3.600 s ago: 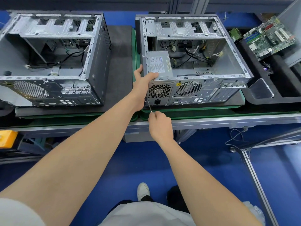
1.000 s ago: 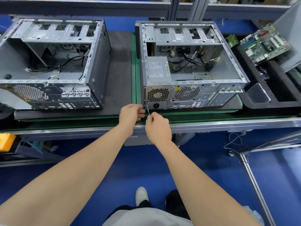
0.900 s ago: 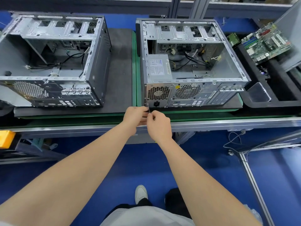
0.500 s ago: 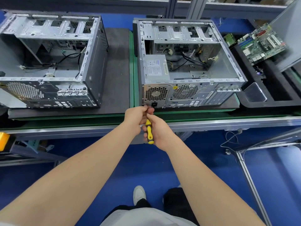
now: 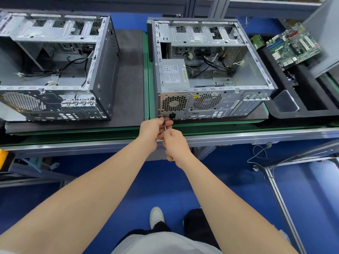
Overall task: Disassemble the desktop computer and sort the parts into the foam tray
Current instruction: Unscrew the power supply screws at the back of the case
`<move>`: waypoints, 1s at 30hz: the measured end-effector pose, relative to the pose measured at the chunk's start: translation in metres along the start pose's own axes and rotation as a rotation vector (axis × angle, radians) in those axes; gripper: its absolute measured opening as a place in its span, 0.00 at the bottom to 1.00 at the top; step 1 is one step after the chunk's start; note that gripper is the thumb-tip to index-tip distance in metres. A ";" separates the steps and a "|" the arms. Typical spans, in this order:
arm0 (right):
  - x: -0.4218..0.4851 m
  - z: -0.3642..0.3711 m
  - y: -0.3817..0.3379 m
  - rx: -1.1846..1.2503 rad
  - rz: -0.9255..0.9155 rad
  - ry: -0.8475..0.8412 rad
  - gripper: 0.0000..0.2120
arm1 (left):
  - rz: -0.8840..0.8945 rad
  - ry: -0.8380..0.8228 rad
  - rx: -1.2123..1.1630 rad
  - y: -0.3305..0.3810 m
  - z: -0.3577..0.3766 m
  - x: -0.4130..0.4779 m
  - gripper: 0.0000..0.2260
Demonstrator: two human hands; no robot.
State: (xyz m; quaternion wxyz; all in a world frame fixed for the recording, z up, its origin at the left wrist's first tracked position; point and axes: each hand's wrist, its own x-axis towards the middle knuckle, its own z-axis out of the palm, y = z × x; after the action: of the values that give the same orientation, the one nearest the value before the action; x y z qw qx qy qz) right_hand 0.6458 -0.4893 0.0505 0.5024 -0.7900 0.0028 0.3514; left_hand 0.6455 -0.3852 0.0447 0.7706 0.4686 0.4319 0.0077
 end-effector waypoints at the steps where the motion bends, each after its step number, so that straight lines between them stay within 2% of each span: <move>1: 0.000 0.002 0.000 -0.147 -0.070 0.061 0.13 | 0.001 0.002 0.013 0.000 0.001 0.000 0.10; 6: 0.005 0.008 0.004 -0.704 -0.234 0.194 0.08 | 0.012 -0.007 0.043 0.001 0.000 -0.003 0.10; 8: 0.005 0.012 0.005 -0.804 -0.262 0.247 0.11 | 0.013 -0.013 0.052 0.001 -0.001 -0.004 0.09; 10: 0.004 0.012 0.002 -0.794 -0.274 0.241 0.10 | 0.011 -0.013 0.053 0.002 -0.001 -0.003 0.08; 12: 0.005 0.006 0.001 -0.564 -0.235 0.142 0.09 | 0.018 -0.012 0.057 0.003 -0.002 0.000 0.09; 16: 0.007 -0.014 -0.002 0.375 0.081 -0.229 0.15 | -0.008 -0.041 0.064 0.008 -0.006 0.002 0.10; 18: 0.006 -0.019 0.004 0.744 0.209 -0.381 0.18 | -0.024 -0.049 0.052 0.009 -0.005 0.000 0.10; 20: 0.005 -0.017 0.011 1.011 0.300 -0.499 0.19 | -0.040 -0.052 0.029 0.009 -0.005 -0.001 0.10; 23: 0.003 -0.012 0.012 1.144 0.324 -0.616 0.18 | -0.072 -0.088 -0.034 0.009 -0.008 -0.002 0.09; 26: 0.003 -0.009 0.005 1.143 0.307 -0.565 0.15 | -0.064 -0.083 -0.052 0.008 -0.009 -0.001 0.10; 28: 0.002 -0.009 0.000 0.989 0.286 -0.455 0.15 | -0.042 -0.080 -0.039 0.007 -0.007 0.000 0.10; 30: 0.001 -0.007 -0.005 0.704 0.233 -0.310 0.13 | -0.018 -0.074 -0.017 0.005 -0.006 0.000 0.09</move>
State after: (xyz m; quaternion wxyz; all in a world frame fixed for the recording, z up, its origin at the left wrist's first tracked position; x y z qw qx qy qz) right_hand 0.6525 -0.4924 0.0555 0.6938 -0.5016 0.1367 0.4983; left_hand 0.6430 -0.3784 0.0471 0.7899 0.4582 0.4074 -0.0131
